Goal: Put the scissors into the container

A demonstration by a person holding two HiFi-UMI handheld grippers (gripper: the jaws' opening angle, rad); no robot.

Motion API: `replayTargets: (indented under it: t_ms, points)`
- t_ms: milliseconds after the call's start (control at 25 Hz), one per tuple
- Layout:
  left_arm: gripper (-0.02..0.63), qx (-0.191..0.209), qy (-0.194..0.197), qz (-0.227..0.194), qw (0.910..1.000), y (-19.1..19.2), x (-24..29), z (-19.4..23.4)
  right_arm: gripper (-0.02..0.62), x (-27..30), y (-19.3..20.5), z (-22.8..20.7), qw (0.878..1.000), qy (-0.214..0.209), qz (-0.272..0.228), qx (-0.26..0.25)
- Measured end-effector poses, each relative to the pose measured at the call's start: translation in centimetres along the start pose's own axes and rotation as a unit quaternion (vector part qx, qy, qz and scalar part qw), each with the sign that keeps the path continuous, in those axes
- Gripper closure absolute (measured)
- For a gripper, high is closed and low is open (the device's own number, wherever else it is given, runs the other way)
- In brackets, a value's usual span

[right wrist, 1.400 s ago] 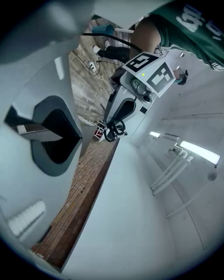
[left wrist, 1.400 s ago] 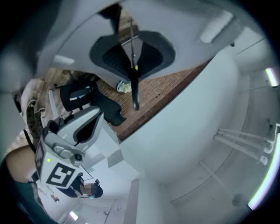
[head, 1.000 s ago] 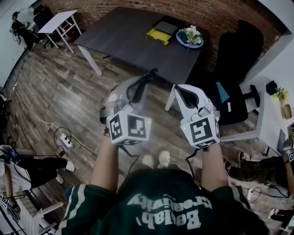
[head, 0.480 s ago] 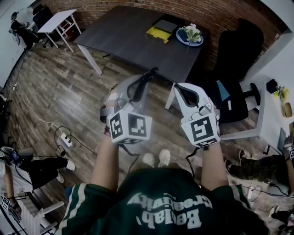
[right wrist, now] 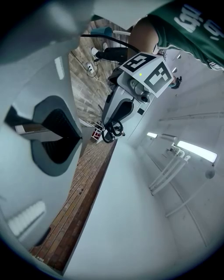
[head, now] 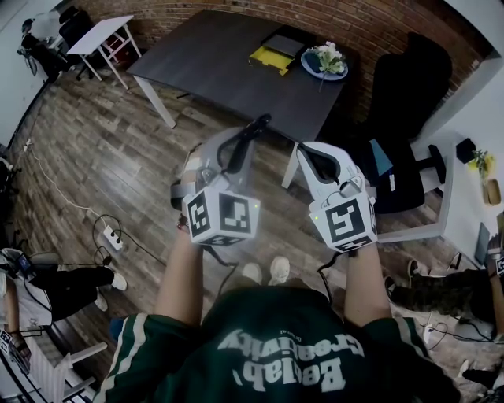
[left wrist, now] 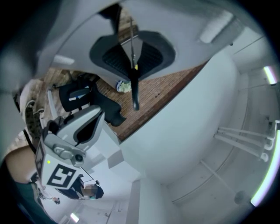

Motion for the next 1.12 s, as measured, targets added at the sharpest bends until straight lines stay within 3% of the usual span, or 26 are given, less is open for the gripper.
replayTargets:
  t_ms: [680, 1120]
  points:
    - [0.559, 0.004, -0.014, 0.023, 0.9996, -3.2, 3.8, -4.3, 0.589, -2.7, 5.1, -3.2, 1.0, -0.019, -0.022, 0.005]
    - [0.559, 0.009, -0.023, 0.023, 0.9994, -4.1, 4.7, -4.4, 0.589, -3.0, 5.6, -4.3, 0.999, -0.015, -0.034, 0.004]
Point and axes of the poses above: the fingertips, and each gripper's own axes: x forward along the fingers, z to its left, y out of its underside, the point moved 1 cm from there along -x, backward along the fingers, and after that the axes turned 4 degrees about -x, right-handed, at the moved point
